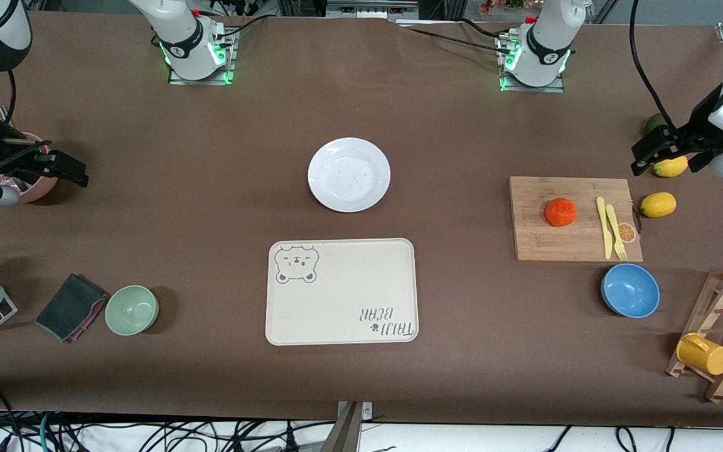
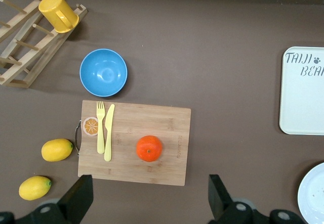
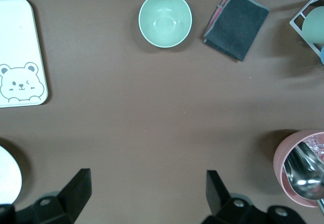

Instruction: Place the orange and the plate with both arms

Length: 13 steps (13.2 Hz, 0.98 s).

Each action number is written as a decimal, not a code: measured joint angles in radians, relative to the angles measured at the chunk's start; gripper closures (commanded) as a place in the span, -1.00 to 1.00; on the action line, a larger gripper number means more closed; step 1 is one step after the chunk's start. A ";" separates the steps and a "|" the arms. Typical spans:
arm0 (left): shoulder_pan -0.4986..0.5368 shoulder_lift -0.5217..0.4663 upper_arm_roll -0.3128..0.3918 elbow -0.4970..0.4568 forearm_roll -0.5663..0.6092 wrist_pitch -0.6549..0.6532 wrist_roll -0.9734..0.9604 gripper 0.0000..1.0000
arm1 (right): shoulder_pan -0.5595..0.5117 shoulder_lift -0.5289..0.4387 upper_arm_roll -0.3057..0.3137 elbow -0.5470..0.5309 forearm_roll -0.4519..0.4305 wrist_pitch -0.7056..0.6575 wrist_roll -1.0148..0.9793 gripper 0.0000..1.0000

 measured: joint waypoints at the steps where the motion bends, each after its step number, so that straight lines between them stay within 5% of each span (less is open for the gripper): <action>1: 0.003 0.000 0.001 0.000 -0.002 -0.002 0.000 -1.00 | 0.000 0.000 0.000 0.000 0.000 0.000 0.000 -1.00; 13: 0.013 0.001 0.005 0.000 -0.004 -0.054 0.000 -1.00 | 0.000 0.000 0.000 -0.001 0.000 -0.004 0.000 -1.00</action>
